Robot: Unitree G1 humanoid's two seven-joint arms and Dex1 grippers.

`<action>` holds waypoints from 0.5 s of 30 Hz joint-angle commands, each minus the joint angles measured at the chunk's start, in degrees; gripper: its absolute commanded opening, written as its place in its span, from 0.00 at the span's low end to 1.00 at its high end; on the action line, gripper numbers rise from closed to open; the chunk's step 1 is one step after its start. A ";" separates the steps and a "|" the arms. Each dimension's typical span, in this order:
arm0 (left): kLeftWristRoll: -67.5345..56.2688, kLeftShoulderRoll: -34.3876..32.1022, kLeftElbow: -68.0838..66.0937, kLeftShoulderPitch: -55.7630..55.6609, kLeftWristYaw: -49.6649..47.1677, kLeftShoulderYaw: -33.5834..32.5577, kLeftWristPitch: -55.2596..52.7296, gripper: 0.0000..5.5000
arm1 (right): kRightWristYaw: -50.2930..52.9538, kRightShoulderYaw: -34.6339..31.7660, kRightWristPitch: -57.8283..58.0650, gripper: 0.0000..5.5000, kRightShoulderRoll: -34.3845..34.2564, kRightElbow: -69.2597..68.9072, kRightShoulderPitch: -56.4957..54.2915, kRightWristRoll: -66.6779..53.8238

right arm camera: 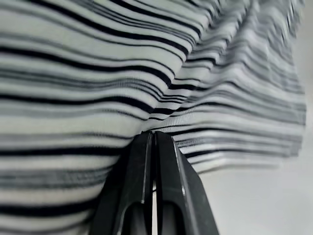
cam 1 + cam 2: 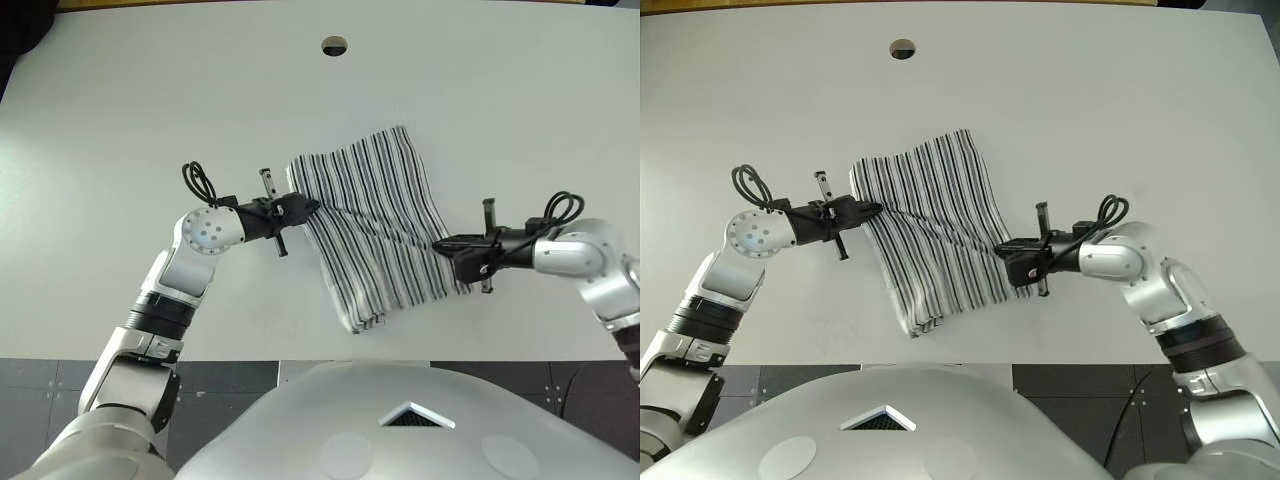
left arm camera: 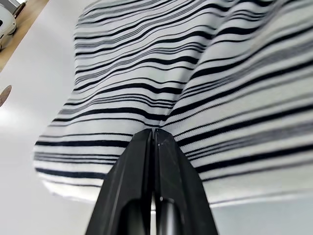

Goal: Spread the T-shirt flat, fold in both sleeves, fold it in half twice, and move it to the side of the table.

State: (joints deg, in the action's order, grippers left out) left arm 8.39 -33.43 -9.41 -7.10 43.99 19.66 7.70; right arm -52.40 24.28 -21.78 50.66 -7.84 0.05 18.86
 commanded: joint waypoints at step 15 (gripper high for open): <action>1.17 2.34 -3.34 -1.44 -3.83 -1.64 4.10 0.02 | 2.20 1.91 3.82 0.02 -2.46 -4.17 4.26 1.79</action>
State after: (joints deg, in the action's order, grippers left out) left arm 9.60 -31.34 -12.50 -7.64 41.11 18.94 11.29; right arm -50.50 25.99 -19.35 48.90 -13.68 3.67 18.99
